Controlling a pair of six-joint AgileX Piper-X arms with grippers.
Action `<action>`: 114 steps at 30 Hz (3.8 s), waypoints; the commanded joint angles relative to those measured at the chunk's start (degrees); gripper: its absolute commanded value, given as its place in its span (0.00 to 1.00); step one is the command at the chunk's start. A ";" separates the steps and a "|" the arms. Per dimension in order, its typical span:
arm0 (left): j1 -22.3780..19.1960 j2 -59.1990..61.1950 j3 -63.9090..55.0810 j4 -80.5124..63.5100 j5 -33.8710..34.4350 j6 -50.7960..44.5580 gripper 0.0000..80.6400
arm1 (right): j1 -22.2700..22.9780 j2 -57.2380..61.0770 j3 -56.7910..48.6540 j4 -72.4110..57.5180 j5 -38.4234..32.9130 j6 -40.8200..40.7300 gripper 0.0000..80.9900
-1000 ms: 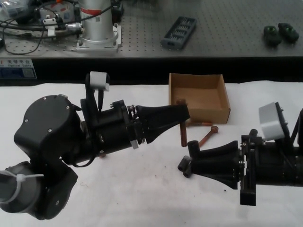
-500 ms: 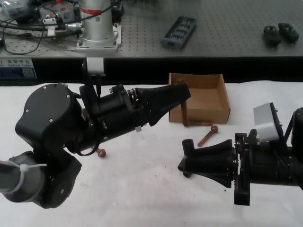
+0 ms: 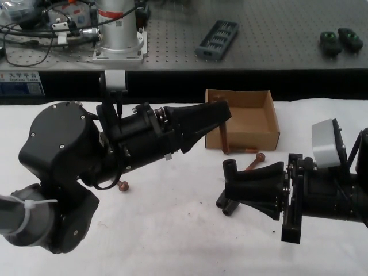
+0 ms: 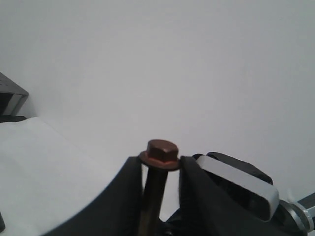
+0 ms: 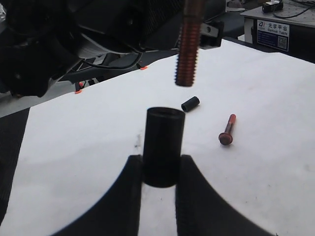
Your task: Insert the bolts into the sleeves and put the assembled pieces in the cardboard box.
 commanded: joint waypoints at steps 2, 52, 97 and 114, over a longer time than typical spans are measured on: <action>0.16 -0.31 -0.77 -1.37 0.76 -0.16 0.01 | 0.19 0.07 -0.63 -0.96 0.03 0.07 0.07; 0.16 -0.31 -0.63 2.87 15.67 6.55 0.14 | 1.28 0.07 -2.50 -9.90 -0.37 8.83 0.07; 18.15 -37.99 -0.63 94.07 -40.60 53.54 0.46 | -8.84 38.28 -69.16 60.06 37.03 -7.60 0.07; 18.15 -37.99 -0.63 95.92 -40.38 53.54 0.46 | -8.69 38.10 -69.65 63.62 37.83 -6.17 0.43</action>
